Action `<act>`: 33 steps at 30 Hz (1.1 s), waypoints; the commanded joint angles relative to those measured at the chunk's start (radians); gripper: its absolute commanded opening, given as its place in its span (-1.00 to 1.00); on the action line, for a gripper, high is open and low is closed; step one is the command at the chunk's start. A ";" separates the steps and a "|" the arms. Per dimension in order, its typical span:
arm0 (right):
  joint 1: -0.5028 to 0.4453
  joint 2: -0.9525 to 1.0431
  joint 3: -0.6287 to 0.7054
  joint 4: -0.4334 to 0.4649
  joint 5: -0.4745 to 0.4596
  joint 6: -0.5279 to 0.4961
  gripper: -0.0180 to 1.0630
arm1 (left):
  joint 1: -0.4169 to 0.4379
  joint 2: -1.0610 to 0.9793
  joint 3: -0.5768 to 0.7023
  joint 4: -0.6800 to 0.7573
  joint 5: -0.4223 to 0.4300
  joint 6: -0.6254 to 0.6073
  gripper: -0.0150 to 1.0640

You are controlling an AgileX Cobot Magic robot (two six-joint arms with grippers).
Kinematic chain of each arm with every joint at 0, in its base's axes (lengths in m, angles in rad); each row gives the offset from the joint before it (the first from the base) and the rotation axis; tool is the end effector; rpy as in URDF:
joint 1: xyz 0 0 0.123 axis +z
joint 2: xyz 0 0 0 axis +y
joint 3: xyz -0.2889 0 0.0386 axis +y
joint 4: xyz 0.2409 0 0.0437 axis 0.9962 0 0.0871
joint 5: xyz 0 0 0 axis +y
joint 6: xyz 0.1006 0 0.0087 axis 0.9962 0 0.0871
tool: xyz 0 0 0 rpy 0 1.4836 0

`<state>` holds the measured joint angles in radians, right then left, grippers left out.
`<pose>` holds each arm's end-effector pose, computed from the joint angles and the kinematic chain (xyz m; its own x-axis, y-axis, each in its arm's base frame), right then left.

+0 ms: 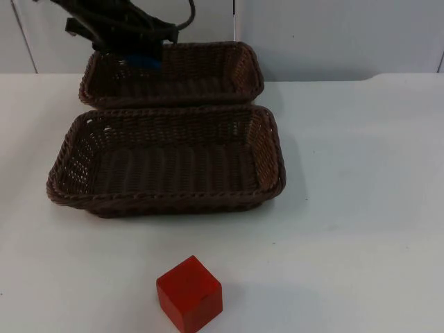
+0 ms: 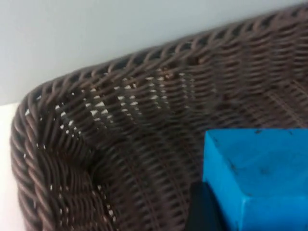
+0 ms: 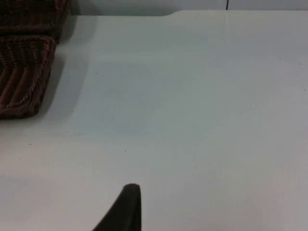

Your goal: Pick up one cube with the left hand and place it into the upper basket. Pick up one cube with the right hand and place it into the lower basket.

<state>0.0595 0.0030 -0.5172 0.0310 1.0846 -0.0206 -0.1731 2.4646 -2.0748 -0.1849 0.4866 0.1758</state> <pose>-0.0113 0.0021 0.2720 -0.4631 -0.0337 -0.8857 -0.0865 0.9962 0.0073 0.5502 -0.1050 0.1518 -0.6914 0.1330 -0.7101 0.2400 0.9694 -0.0521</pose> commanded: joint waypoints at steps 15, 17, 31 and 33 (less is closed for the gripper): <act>-0.006 -0.003 0.002 -0.015 -0.006 -0.001 0.98 | 0.004 0.116 -0.064 -0.014 -0.044 0.003 -0.66; -0.006 -0.003 0.002 -0.024 -0.006 0.002 0.98 | 0.004 0.116 -0.064 -0.016 -0.040 0.003 -0.48; -0.006 -0.003 0.002 -0.024 -0.006 0.002 0.98 | 0.004 0.054 -0.064 -0.067 0.096 0.003 0.70; -0.006 -0.003 0.002 -0.024 -0.006 0.002 0.98 | 0.004 0.041 -0.064 -0.067 0.108 0.003 0.70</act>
<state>0.0595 0.0030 -0.5172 0.0082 1.0846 -0.0187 -0.1713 2.5334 -2.1338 -0.2393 0.5834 0.1776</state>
